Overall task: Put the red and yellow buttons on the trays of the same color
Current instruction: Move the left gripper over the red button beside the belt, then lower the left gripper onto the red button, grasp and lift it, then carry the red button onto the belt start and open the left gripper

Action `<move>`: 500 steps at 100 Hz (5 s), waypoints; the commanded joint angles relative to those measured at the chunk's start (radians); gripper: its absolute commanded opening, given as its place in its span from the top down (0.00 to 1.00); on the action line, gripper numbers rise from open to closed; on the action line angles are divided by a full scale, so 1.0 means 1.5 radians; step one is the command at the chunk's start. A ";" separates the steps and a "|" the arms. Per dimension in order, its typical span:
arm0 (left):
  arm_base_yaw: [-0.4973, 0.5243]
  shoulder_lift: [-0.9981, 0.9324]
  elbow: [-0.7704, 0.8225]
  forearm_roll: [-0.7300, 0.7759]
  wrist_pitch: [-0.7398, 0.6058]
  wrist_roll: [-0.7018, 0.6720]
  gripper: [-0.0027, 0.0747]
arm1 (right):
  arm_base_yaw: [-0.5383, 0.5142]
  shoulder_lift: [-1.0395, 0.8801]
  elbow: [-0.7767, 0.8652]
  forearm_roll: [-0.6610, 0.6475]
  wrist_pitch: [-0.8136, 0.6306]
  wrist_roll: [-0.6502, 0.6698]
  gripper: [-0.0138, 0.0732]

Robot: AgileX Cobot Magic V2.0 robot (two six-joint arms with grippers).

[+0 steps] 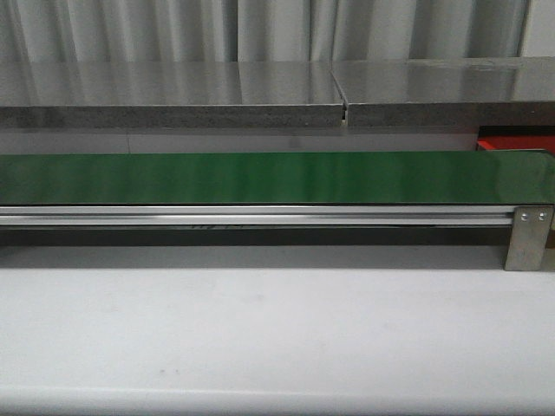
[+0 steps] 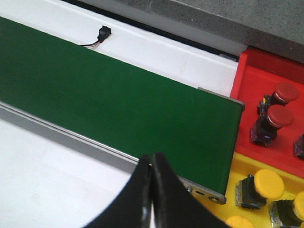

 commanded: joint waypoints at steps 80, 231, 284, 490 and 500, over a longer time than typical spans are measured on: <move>0.001 0.221 -0.256 0.154 0.032 -0.313 0.11 | 0.002 -0.011 -0.015 0.011 -0.031 -0.002 0.97; 0.000 0.297 -0.256 0.192 -0.020 -0.417 0.46 | 0.002 -0.011 -0.015 0.011 -0.031 -0.002 0.97; -0.001 0.252 -0.256 0.224 0.065 -0.410 0.99 | 0.002 -0.011 -0.015 0.011 -0.031 -0.002 0.97; -0.095 0.113 -0.153 0.237 0.255 -0.129 0.43 | 0.002 -0.011 -0.015 0.011 -0.031 -0.002 0.97; -0.095 0.113 -0.156 0.215 0.257 -0.129 0.06 | 0.002 -0.011 -0.015 0.011 -0.031 -0.002 0.97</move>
